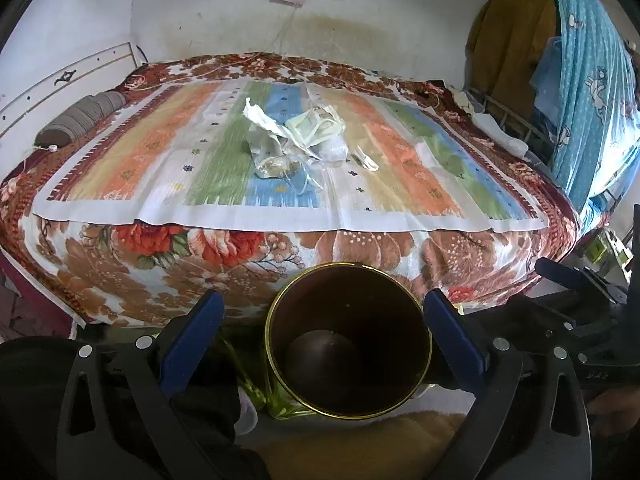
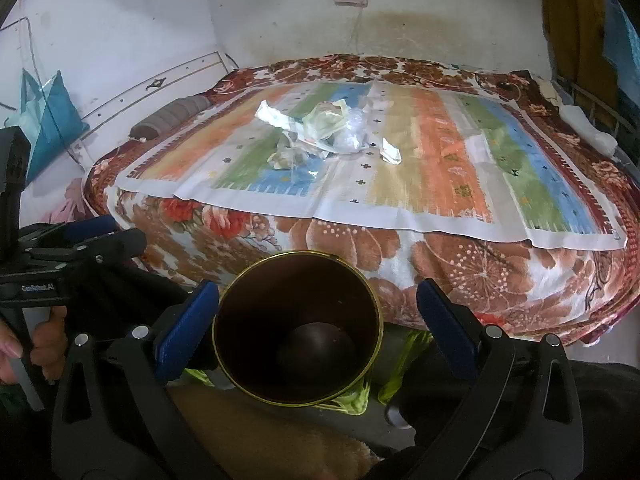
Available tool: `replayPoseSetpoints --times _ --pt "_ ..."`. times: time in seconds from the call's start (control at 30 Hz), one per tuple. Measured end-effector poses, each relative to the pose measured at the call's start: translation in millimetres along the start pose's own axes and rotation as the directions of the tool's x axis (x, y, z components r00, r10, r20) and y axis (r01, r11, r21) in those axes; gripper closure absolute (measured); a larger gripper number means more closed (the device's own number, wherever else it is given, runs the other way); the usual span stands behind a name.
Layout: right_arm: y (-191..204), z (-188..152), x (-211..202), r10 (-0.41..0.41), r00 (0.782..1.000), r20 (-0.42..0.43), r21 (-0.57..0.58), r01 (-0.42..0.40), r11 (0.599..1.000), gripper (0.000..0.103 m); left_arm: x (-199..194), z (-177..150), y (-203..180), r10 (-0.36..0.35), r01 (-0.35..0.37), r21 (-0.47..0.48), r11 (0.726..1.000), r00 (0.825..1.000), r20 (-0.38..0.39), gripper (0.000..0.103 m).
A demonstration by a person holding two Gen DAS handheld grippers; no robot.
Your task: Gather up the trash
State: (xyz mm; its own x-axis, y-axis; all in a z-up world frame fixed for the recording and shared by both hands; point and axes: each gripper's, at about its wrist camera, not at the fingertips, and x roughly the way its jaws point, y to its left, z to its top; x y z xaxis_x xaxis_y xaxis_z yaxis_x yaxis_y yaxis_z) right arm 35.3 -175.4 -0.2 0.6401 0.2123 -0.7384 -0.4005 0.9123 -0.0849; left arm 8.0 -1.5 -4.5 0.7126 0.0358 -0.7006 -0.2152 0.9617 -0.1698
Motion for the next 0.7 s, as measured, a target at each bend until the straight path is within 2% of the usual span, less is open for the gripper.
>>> replayPoseSetpoints --times 0.43,0.7 --pt "1 4 4 0.05 0.999 -0.005 0.017 -0.049 0.999 0.009 2 2 7 -0.018 0.018 -0.033 0.999 1.0 0.0 0.006" --pt "-8 21 17 0.099 0.995 -0.024 0.065 -0.097 0.993 0.009 10 23 11 -0.008 0.007 -0.044 0.999 1.0 -0.015 0.006"
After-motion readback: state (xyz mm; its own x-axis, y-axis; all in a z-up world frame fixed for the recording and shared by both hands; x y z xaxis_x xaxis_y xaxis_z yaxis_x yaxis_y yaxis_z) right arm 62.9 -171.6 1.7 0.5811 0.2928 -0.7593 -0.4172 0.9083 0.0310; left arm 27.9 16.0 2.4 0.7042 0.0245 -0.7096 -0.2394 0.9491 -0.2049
